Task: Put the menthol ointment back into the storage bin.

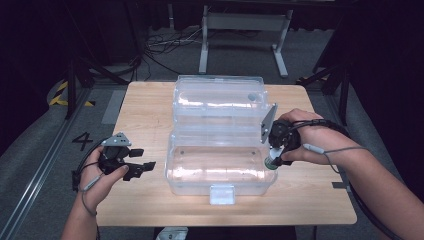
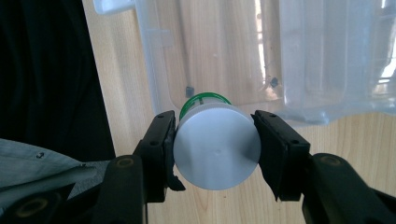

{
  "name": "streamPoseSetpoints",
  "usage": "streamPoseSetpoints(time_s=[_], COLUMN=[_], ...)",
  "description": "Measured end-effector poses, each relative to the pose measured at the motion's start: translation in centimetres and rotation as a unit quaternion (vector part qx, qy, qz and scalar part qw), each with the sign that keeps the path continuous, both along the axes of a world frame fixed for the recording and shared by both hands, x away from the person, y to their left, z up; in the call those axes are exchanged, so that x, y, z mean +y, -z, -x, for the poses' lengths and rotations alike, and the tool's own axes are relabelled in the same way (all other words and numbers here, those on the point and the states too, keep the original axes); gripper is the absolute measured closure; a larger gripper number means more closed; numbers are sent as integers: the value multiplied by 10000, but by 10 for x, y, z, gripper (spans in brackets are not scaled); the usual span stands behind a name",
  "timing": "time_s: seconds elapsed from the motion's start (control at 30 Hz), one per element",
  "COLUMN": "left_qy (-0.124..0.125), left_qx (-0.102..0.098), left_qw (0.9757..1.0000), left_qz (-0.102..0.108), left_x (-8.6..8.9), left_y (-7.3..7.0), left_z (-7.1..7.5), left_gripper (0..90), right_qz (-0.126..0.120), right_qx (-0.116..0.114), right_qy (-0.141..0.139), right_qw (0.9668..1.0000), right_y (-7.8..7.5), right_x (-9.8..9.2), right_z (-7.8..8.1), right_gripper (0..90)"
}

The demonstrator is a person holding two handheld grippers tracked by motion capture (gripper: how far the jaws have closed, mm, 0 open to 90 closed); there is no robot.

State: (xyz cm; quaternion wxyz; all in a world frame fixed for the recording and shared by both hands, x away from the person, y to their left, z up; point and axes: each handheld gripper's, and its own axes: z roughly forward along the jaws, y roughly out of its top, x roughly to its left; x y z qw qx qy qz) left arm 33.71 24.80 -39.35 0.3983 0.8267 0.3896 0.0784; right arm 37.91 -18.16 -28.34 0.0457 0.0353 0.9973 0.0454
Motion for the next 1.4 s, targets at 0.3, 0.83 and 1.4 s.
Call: streamPoseSetpoints(time_s=[0.3,0.83,1.4], left_qy=[-22,-22,-24], left_qx=[-4,25,68], left_qw=[10000,10000,10000], left_qz=[-16,-54,-41], left_x=[3,4,3], left_y=[1,2,4], left_z=[1,2,1], left_gripper=[316,316,316], right_qz=[19,171,396], right_qx=[64,134,304], right_qy=[-150,-419,-593], right_qw=[9999,9989,9970], right_y=[9,36,75], right_x=[18,40,47], right_z=[-1,-9,-14], right_gripper=[507,506,506])
